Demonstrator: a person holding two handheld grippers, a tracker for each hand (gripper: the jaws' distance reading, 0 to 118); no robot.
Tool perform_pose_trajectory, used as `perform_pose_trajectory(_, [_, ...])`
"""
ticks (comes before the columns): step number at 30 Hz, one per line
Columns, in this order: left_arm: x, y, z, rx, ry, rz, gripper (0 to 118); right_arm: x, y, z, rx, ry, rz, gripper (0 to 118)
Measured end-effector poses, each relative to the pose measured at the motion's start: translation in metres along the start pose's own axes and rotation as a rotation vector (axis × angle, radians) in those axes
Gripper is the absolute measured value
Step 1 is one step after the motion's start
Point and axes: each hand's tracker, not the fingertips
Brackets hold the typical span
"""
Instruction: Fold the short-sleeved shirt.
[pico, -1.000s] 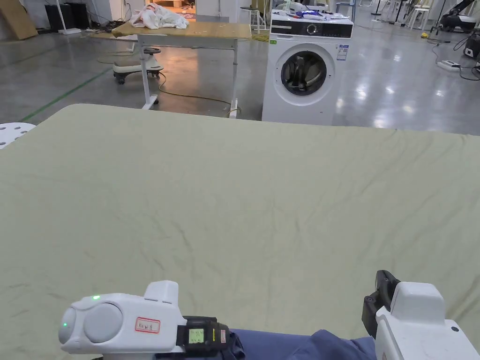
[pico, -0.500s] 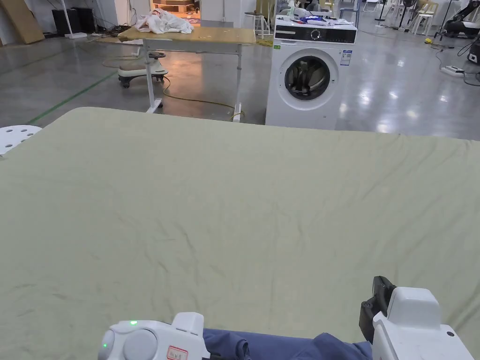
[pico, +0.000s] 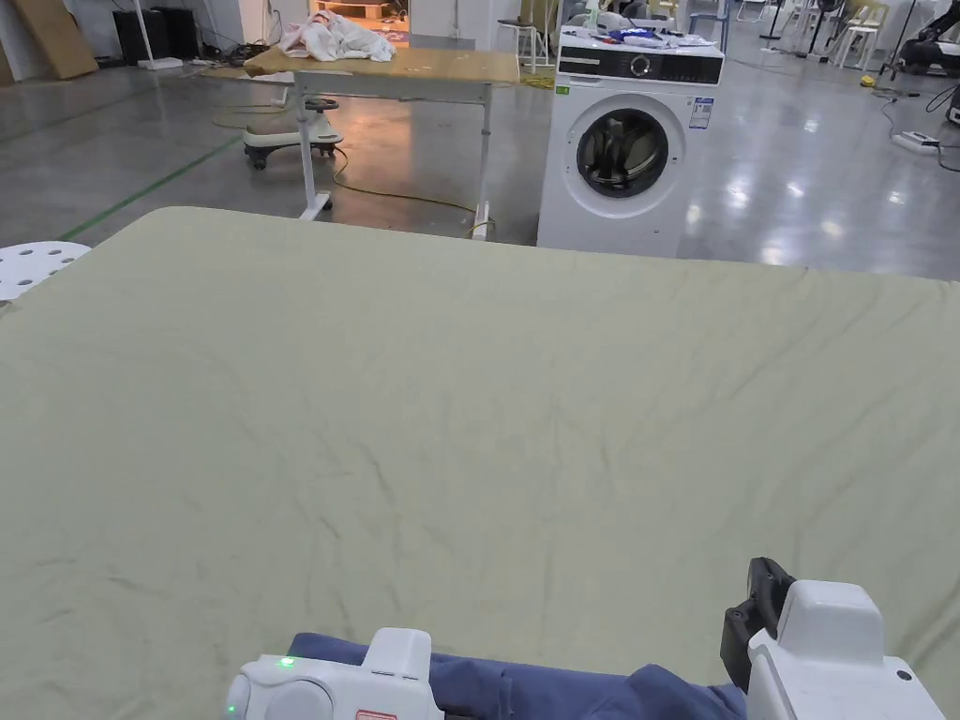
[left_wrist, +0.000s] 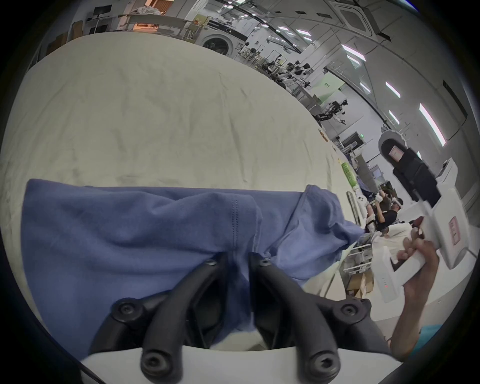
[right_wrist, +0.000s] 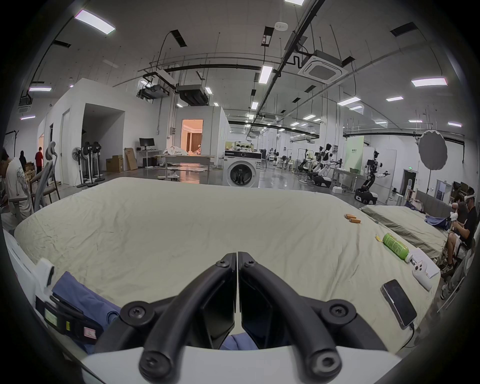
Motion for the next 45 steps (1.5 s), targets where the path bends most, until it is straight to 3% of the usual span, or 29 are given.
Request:
perform_pose_trajectory(2, [-0.004, 0.003, 0.018, 0.015, -0.028, 0.019, 45, 0.0, 0.001, 0.001, 0.009, 0.001, -0.002, 0])
perform_pose_trajectory(4, [-0.011, 0.007, 0.042, 0.074, -0.055, 0.026, 59, 0.0, 0.003, 0.003, 0.023, 0.0, -0.004, 0])
perform_pose_trajectory(12, [-0.098, 0.014, 0.127, 0.214, -0.003, 0.141, 72, 0.001, 0.011, 0.004, 0.052, 0.006, 0.001, 0])
perform_pose_trajectory(19, [-0.152, -0.004, 0.113, 0.13, -0.073, 0.297, 74, -0.004, 0.01, 0.002, 0.034, 0.012, 0.009, 0])
perform_pose_trajectory(25, [-0.151, -0.025, 0.089, 0.183, -0.316, 0.427, 69, -0.005, 0.006, 0.003, 0.016, 0.007, 0.001, 0])
perform_pose_trajectory(27, [-0.181, -0.032, 0.06, 0.176, -0.355, 0.44, 53, -0.005, 0.005, 0.004, 0.015, 0.004, -0.001, 0])
perform_pose_trajectory(29, [-0.173, -0.031, 0.051, 0.148, -0.305, 0.417, 20, -0.006, 0.006, 0.005, 0.013, 0.003, 0.0, 0])
perform_pose_trajectory(31, [-0.146, -0.029, 0.045, 0.13, -0.251, 0.376, 11, -0.006, 0.007, 0.005, 0.011, 0.003, -0.001, 0])
perform_pose_trajectory(40, [-0.14, -0.002, 0.085, 0.199, -0.221, 0.306, 6, -0.004, 0.012, 0.004, 0.012, -0.003, 0.004, 0])
perform_pose_trajectory(45, [-0.125, 0.024, 0.137, 0.234, -0.088, 0.212, 6, -0.003, 0.015, 0.003, 0.017, 0.0, 0.001, 0])
